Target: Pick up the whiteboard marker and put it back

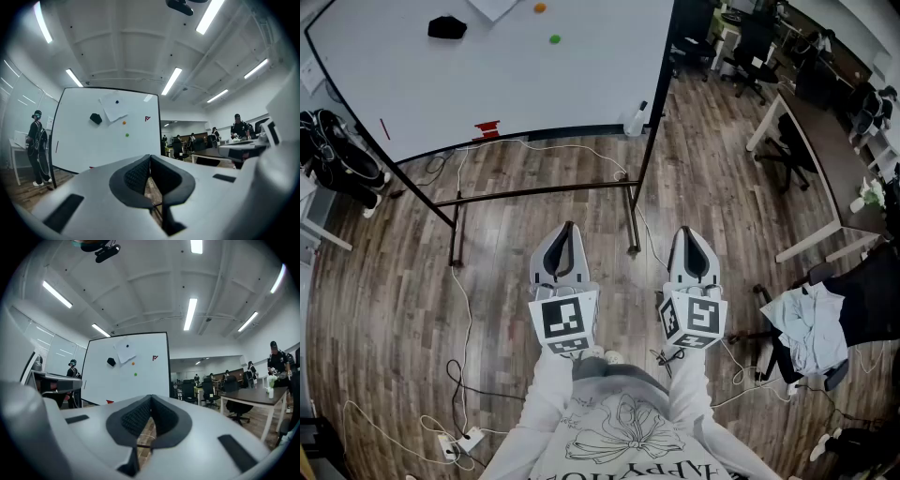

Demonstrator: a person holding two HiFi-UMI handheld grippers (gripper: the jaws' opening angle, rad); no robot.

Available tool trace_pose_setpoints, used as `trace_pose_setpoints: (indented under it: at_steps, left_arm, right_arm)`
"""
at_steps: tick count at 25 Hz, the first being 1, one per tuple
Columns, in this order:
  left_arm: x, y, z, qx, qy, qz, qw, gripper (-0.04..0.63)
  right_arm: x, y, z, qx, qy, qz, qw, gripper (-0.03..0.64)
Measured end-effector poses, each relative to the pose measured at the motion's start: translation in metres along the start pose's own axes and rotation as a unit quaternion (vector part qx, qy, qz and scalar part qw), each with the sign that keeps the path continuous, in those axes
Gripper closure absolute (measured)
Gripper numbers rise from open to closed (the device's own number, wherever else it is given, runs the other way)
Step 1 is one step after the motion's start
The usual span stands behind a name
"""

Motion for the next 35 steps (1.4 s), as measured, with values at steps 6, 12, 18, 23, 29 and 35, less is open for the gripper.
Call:
trace_pose_setpoints:
  at_steps: [6, 12, 18, 23, 29, 35]
  left_arm:
    - [0.002, 0.005, 0.008, -0.001, 0.000, -0.001, 1.0000, 0.589]
    - [0.005, 0.015, 0.016, -0.001, 0.002, -0.007, 1.0000, 0.589]
    - [0.012, 0.034, 0.030, 0.004, 0.006, -0.004, 1.0000, 0.589]
    - [0.022, 0.046, 0.042, 0.011, 0.016, -0.004, 0.9998, 0.589]
    - [0.034, 0.059, 0.064, 0.007, 0.025, -0.013, 0.9996, 0.588]
    - [0.040, 0.065, 0.110, -0.008, 0.027, -0.014, 0.9995, 0.588]
  right_arm:
    - [0.001, 0.002, 0.008, -0.001, 0.001, -0.002, 1.000, 0.615]
    - [0.001, 0.010, 0.019, 0.005, -0.009, -0.004, 1.000, 0.614]
    - [0.008, 0.021, 0.039, 0.020, -0.006, 0.007, 1.000, 0.614]
    - [0.019, 0.029, 0.052, 0.027, 0.007, 0.008, 1.000, 0.614]
    - [0.027, 0.032, 0.076, 0.026, 0.016, 0.004, 1.000, 0.614]
    - [0.034, 0.019, 0.124, 0.011, 0.012, 0.009, 1.000, 0.614]
Point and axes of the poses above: the fingertips, and each gripper's own axes: z forward along the fingers, y to its left, x out of its underside, the point moved 3 cm from there along -z, backward along the fingers, and after that the axes turned 2 degrees about z, right-handed, at the moved point
